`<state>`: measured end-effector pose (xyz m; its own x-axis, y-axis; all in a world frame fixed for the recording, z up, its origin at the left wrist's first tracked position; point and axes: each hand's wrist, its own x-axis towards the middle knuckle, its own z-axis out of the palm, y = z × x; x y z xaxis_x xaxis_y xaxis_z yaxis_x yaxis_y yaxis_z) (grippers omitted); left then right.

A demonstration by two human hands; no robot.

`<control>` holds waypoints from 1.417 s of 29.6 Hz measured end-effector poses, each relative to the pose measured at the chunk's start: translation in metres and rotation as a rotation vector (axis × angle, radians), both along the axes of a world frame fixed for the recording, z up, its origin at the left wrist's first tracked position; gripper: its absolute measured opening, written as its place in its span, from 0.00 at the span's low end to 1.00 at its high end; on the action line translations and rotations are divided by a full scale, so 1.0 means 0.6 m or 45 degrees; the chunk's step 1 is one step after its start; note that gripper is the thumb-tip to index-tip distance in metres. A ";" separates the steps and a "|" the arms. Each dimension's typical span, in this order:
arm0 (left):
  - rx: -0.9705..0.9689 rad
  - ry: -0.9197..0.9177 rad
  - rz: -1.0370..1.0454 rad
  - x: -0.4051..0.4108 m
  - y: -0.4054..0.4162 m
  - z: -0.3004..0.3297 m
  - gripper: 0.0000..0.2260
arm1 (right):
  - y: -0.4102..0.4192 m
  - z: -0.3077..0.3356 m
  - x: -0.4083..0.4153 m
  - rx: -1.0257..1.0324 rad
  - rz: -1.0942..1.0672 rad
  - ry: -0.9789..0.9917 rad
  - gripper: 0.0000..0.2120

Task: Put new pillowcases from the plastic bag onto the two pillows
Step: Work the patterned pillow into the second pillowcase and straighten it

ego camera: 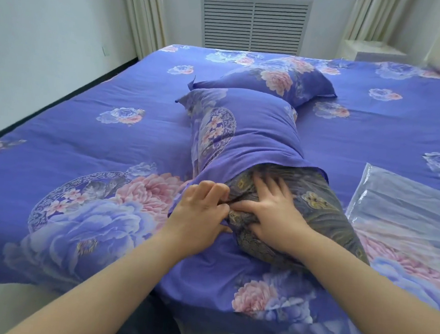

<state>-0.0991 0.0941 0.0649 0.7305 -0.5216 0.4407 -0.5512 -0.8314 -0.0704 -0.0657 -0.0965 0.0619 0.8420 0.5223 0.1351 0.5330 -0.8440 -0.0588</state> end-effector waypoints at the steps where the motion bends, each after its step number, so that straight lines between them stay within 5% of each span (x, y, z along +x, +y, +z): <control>1: 0.040 -0.082 0.005 0.001 -0.006 0.003 0.14 | 0.011 -0.003 0.020 -0.016 0.076 0.041 0.25; 5: 0.184 -0.216 -0.020 0.025 -0.016 0.021 0.13 | 0.062 -0.036 0.062 -0.070 0.221 0.139 0.28; 10: -0.021 0.025 0.029 0.044 -0.003 -0.001 0.17 | 0.031 -0.030 0.062 0.213 0.270 0.206 0.19; 14: -0.338 0.322 0.051 0.037 -0.005 -0.026 0.41 | -0.032 -0.029 -0.013 0.373 0.288 0.285 0.29; 16: -0.178 0.391 0.080 0.036 -0.002 -0.022 0.46 | -0.067 -0.033 -0.057 0.535 0.129 0.029 0.28; 19: 0.093 0.376 0.244 0.027 -0.017 -0.008 0.47 | -0.122 -0.050 -0.100 0.745 -0.516 -0.298 0.29; 22: 0.167 0.324 0.289 -0.010 -0.067 -0.004 0.48 | -0.163 -0.077 -0.114 0.981 -0.910 0.190 0.46; 24: 0.161 0.255 0.188 -0.034 -0.104 -0.003 0.51 | -0.180 -0.086 -0.121 1.023 -0.992 0.402 0.49; 27: 0.225 0.182 -0.091 -0.052 -0.156 -0.014 0.54 | -0.185 -0.079 -0.127 1.118 -0.956 0.525 0.38; 30: 0.224 0.177 -0.060 -0.051 -0.188 -0.027 0.52 | -0.176 -0.042 -0.123 1.634 -0.658 0.618 0.22; 34: -0.113 0.021 0.080 -0.023 -0.158 -0.003 0.36 | -0.167 -0.017 -0.108 2.583 -0.429 0.861 0.19; 42: -0.243 -0.067 0.054 -0.013 -0.131 0.021 0.40 | -0.041 -0.047 -0.058 2.798 -0.684 1.436 0.08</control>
<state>-0.1071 0.0157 0.0775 0.7234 -0.3942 0.5669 -0.5151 -0.8548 0.0630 -0.1002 -0.1211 0.0338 0.8898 0.1615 -0.4268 -0.3971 0.7349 -0.5498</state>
